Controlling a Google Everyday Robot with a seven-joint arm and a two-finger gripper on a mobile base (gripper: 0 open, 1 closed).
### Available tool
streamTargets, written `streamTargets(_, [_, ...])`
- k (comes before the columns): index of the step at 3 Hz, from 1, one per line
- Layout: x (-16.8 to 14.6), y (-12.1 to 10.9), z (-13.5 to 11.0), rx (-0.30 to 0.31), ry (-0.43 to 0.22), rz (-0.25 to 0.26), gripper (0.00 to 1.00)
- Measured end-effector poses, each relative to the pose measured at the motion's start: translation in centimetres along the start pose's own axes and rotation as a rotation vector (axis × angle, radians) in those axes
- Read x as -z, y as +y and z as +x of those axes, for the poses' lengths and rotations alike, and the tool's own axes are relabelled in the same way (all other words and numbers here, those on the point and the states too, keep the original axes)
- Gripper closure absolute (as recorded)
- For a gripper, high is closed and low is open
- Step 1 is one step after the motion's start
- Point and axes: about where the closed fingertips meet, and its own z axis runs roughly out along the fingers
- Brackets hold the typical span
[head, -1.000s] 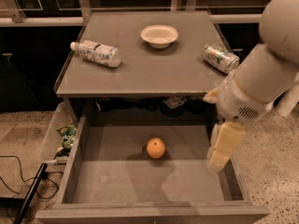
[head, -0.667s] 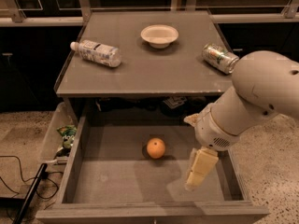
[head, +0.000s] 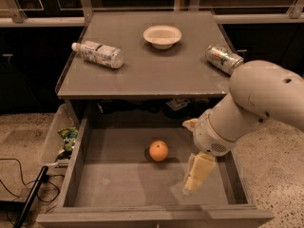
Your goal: Pick orange from top drawer and place on counter
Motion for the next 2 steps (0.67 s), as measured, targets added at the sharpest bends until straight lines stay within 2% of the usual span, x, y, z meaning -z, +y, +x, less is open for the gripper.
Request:
streamTargets(1, [-3.8,-2.0,0.1,0.016,-0.048,0.018,0.00])
streamTargets(2, [-6.5,-4.3,-0.1,0.034,-0.108,0.058,0.00])
